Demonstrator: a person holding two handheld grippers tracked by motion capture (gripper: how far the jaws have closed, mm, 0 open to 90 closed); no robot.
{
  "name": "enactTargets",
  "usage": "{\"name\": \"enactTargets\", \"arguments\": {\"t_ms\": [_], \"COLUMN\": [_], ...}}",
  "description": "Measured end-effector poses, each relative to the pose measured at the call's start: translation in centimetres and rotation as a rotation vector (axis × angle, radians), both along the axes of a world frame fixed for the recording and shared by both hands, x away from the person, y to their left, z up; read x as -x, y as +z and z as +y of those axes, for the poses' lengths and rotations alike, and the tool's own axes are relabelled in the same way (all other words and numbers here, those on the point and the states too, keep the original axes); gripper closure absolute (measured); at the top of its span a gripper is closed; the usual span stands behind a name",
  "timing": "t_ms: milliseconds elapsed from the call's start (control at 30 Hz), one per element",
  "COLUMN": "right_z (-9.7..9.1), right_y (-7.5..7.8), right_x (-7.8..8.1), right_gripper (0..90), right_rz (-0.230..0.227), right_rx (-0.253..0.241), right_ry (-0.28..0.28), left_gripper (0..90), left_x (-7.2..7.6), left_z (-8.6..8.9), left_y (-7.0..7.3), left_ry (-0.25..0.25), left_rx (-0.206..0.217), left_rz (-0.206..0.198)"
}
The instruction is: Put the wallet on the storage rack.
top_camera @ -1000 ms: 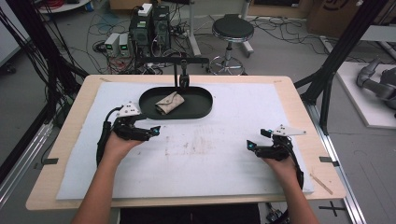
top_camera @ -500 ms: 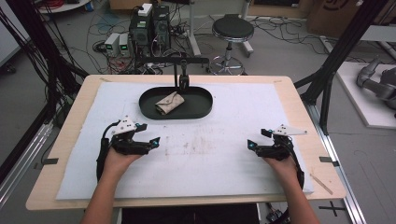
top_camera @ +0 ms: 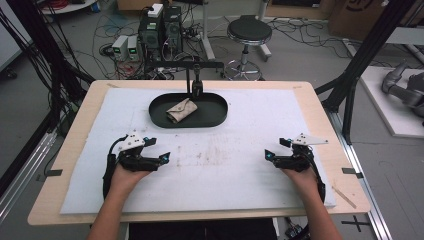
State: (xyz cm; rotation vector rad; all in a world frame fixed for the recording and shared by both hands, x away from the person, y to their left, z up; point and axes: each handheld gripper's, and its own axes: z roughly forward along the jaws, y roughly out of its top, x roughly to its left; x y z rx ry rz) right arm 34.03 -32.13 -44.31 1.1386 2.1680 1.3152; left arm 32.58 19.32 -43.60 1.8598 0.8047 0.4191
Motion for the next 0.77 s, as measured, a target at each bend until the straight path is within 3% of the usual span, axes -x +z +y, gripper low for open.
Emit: {"name": "enactTargets", "arguments": {"t_ms": [767], "right_z": [0.22], "right_y": [-0.09], "right_x": [-0.02], "right_gripper": [15.3], "right_rz": [0.002], "right_rx": [0.016], "right_ry": [0.007], "left_gripper": [20.2], "left_x": [-0.15], "left_z": [-0.02], "left_y": [-0.26], "left_ry": [0.008], "left_rx": [-0.026], "left_rz": [0.003]}}
